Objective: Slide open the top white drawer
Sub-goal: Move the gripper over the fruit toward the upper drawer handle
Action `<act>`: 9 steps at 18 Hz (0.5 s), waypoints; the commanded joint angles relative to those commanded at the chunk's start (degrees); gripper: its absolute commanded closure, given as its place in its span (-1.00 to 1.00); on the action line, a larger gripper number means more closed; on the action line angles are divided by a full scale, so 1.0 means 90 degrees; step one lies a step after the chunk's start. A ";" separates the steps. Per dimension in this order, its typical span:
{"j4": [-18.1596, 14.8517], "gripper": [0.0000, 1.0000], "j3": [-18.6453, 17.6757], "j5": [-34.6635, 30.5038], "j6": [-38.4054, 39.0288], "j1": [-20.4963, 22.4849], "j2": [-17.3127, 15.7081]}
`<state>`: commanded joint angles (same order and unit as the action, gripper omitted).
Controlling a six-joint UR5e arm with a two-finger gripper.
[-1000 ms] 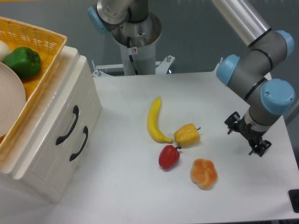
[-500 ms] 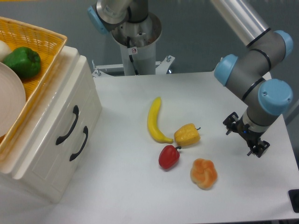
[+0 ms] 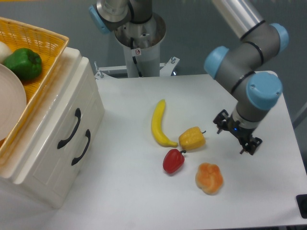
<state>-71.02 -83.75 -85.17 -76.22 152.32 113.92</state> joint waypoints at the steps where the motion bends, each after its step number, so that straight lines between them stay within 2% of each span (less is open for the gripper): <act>1: 0.0000 -1.00 -0.0059 0.0127 0.0264 -0.0097 -0.0127; 3: 0.0010 -1.00 -0.0263 0.0313 0.0898 -0.0254 -0.0459; 6: -0.0058 -1.00 -0.0333 0.0206 0.1748 -0.0683 -0.0782; 9: -0.0068 -1.00 -0.0430 0.0186 0.2462 -0.1180 -0.0861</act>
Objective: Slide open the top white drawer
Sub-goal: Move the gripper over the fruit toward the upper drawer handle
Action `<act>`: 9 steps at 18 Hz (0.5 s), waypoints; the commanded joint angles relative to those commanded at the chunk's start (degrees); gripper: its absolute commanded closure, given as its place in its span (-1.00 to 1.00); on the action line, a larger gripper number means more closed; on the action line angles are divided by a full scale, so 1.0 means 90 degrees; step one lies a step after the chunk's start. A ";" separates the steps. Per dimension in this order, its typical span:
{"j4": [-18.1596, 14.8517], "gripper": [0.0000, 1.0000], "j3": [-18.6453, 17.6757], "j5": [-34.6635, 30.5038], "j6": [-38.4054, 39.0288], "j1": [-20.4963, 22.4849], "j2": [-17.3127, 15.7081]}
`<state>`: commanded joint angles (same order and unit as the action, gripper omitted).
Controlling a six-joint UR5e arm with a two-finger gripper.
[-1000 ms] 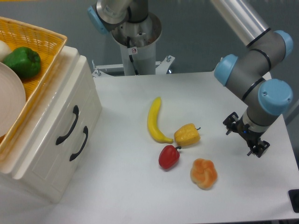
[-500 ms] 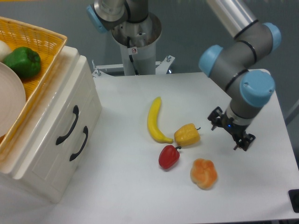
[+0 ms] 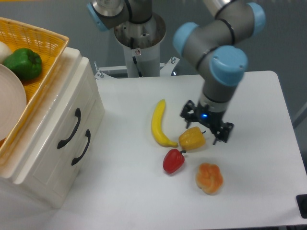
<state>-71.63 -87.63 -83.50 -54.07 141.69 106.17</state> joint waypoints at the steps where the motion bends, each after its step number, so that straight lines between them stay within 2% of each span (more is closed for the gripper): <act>1: -0.0020 -1.00 -0.0019 -0.0010 0.0195 -0.0127 -0.0039; 5: -0.0312 -1.00 -0.0029 -0.0146 0.1113 -0.0703 -0.0088; 9: -0.0362 -1.00 -0.0068 -0.0068 0.2167 -0.1250 -0.0030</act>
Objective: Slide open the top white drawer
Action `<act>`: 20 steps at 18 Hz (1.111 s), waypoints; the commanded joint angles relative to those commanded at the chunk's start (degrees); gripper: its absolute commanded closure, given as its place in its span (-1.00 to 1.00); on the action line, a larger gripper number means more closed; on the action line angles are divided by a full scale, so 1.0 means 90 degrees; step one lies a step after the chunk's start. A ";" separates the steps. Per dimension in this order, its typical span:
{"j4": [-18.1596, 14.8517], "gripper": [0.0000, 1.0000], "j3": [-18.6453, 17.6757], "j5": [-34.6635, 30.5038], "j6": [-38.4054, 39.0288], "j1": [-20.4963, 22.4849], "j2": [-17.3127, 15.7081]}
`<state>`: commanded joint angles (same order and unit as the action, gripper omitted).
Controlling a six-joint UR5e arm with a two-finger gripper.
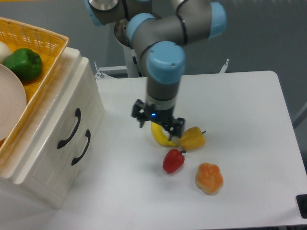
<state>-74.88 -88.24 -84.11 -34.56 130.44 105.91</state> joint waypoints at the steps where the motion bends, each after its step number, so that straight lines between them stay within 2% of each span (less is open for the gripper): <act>1: 0.0000 -1.00 -0.0029 0.0010 0.0128 -0.0098 0.0010; 11: -0.0068 -1.00 -0.0108 0.0995 0.0461 -0.0265 -0.0078; 20: -0.0049 -1.00 -0.0069 0.1435 0.0832 -0.0363 -0.0088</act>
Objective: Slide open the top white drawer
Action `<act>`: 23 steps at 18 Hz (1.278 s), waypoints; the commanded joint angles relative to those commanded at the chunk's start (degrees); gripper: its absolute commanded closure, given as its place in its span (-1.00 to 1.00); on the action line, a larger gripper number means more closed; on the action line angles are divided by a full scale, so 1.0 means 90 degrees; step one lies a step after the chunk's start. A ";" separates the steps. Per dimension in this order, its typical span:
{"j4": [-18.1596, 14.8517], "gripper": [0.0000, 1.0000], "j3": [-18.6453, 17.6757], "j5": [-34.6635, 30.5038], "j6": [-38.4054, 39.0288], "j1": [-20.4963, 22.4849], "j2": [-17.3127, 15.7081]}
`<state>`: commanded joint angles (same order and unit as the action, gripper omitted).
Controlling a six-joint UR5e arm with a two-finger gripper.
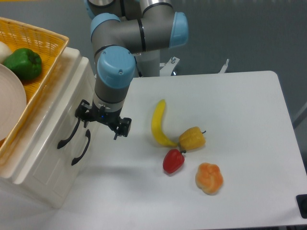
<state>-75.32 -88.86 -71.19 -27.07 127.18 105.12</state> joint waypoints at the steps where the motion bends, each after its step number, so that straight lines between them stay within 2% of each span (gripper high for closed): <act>1: 0.0000 -1.00 0.0000 0.0078 0.0020 0.0000 0.0000; 9: 0.0000 -1.00 0.0000 0.0342 0.0127 -0.0029 -0.0010; 23: 0.0010 -1.00 -0.0039 0.0352 0.0176 -0.0166 0.0068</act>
<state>-75.24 -89.21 -68.03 -25.49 125.68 105.73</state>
